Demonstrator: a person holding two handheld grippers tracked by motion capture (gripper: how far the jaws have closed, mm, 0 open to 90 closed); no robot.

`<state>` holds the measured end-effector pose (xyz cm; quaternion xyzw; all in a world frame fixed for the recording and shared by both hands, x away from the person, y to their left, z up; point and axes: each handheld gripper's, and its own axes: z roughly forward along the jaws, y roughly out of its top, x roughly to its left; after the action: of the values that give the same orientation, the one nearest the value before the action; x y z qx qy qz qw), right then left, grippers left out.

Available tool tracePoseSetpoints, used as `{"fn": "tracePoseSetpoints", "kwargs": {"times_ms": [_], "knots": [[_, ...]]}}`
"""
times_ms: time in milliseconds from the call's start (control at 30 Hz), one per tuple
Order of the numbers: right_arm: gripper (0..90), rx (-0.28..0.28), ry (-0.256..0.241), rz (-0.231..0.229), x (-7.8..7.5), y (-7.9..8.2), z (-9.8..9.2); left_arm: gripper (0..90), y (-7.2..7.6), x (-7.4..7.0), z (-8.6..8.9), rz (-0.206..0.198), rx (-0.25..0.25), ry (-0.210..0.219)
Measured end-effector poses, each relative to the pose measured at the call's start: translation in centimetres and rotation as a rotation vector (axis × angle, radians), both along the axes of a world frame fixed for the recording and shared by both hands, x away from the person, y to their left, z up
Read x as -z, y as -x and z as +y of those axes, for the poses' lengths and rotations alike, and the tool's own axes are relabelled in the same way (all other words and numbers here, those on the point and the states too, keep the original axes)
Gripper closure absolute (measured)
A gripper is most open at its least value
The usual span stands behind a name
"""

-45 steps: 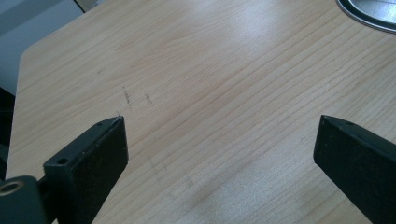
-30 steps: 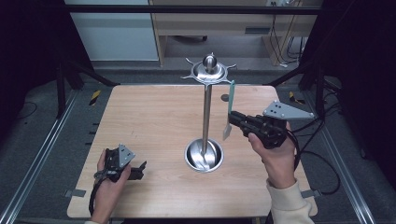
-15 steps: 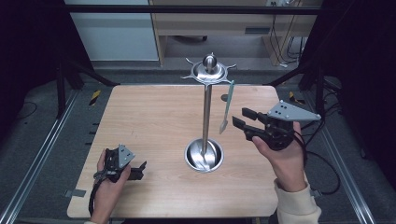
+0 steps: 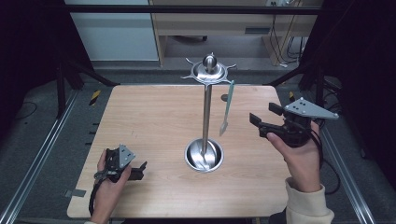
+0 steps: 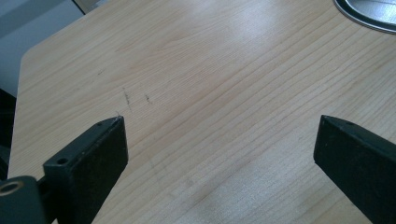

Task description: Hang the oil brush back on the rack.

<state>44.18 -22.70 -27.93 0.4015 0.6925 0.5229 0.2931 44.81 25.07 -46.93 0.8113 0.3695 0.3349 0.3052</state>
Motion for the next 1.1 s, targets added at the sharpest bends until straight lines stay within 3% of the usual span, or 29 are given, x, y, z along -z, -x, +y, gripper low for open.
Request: {"fn": "tracePoseSetpoints", "kwargs": {"times_ms": [300, 600, 900, 1100], "knots": [[17.4, 0.052, 0.023, 0.001, 0.6, -0.5, -0.7, 2.6, 0.0, 0.0, -0.1, 0.003, 0.003, -0.003], [8.6, 0.084, 0.046, 0.039, 2.3, -1.8, -1.5, 2.6, 0.0, 0.0, 0.0, 0.002, 0.003, -0.003], [11.1, 0.107, 0.045, 0.074, 4.0, -2.7, -2.4, 2.6, -0.1, 0.0, 0.1, 0.001, 0.001, -0.004], [11.9, 0.120, 0.097, 0.098, 5.1, -3.2, -2.5, 2.6, 0.0, 0.0, 0.1, -0.001, -0.002, -0.003]]}}
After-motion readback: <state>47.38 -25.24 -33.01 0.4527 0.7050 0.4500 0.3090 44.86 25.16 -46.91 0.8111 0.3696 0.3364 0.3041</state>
